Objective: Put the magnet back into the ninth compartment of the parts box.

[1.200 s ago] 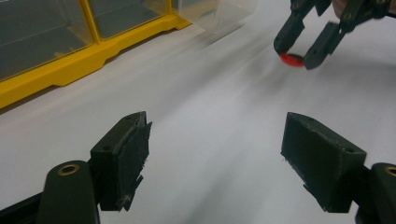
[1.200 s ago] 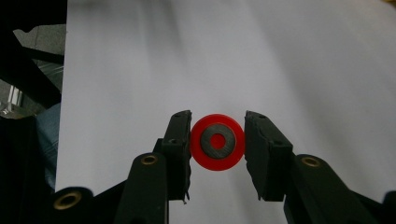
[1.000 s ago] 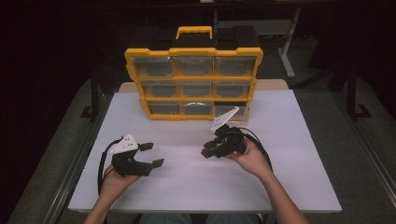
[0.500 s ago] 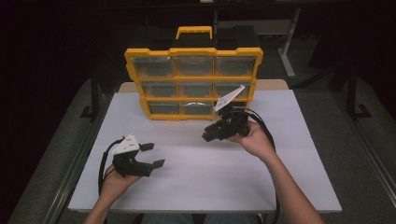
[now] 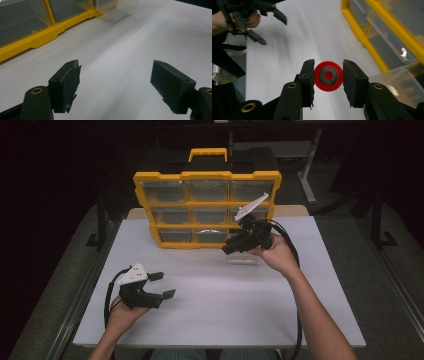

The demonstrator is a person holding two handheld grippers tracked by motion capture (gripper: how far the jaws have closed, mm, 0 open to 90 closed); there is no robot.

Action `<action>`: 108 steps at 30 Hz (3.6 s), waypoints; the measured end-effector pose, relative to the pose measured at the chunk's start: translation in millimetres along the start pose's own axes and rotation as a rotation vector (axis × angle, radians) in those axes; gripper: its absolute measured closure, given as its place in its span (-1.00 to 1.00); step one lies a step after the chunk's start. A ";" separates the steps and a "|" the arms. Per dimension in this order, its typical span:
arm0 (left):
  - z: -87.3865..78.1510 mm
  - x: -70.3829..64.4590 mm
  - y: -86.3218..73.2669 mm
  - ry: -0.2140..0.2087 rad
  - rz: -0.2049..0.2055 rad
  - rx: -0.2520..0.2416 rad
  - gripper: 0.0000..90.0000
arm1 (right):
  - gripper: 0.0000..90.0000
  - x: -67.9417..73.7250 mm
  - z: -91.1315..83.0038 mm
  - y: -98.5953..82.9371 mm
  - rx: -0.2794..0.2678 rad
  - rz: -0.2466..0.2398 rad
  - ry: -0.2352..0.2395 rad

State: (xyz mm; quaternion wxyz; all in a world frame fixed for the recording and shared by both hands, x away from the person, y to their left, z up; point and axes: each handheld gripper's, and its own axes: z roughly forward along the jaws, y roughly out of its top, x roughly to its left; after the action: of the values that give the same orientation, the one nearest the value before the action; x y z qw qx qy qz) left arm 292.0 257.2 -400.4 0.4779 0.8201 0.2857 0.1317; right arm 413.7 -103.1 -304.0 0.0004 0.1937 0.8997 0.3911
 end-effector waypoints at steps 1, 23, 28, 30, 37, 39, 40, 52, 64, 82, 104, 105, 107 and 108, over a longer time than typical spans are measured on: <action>0.3 -0.3 0.0 -0.001 0.000 0.000 -0.49 | 0.37 -2.2 -1.5 1.0 -0.001 0.005 -0.008; 0.5 -0.9 0.2 -0.005 -0.001 0.001 -0.49 | 0.36 -45.7 -17.4 -7.3 0.017 0.169 -0.144; 0.3 -0.9 -0.1 -0.001 0.005 0.011 -0.49 | 0.36 -51.1 -13.1 -13.3 0.033 0.185 -0.160; 0.6 -0.8 -0.1 -0.001 0.006 0.012 -0.49 | 0.36 -52.4 -11.7 -15.8 0.031 0.188 -0.161; -0.8 -0.6 0.5 0.001 0.011 0.012 -0.49 | 0.36 -57.5 -7.8 -22.7 0.037 0.200 -0.170; -0.5 -0.7 0.5 0.001 0.007 0.011 -0.49 | 0.36 -57.8 -6.5 -23.7 0.036 0.207 -0.169; -0.2 -0.5 0.4 -0.001 0.008 0.010 -0.49 | 0.36 -58.2 -5.6 -24.3 0.039 0.204 -0.168; -0.1 -1.0 0.3 -0.001 0.007 0.013 -0.49 | 0.36 -61.4 6.4 -31.7 0.059 0.210 -0.164; -0.2 -1.4 0.6 0.000 0.017 0.015 -0.48 | 0.16 -63.9 12.1 -38.9 0.078 0.247 -0.155; -0.1 -1.4 0.8 -0.003 0.015 0.015 -0.50 | 0.66 -45.9 -14.2 -33.8 -0.033 0.224 -0.071; -2.8 0.1 0.5 -0.002 0.008 0.008 -0.50 | 0.97 -18.1 -21.2 -34.6 -0.065 0.149 0.013; -2.9 0.2 0.4 -0.001 0.010 0.009 -0.50 | 0.97 -17.0 -21.2 -35.6 -0.068 0.148 0.017; -3.0 0.2 0.2 0.001 0.009 0.011 -0.50 | 0.97 -15.1 -21.3 -37.9 -0.070 0.143 0.016; -3.0 0.5 0.1 0.000 0.010 0.012 -0.50 | 0.97 -14.3 -21.1 -39.3 -0.073 0.143 0.022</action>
State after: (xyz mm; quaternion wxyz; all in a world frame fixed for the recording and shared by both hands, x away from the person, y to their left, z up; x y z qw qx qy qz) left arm 290.9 259.5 -398.7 0.4722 0.8245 0.2824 0.1324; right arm 410.0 -147.2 -319.2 -0.0305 0.2529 0.8688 0.4246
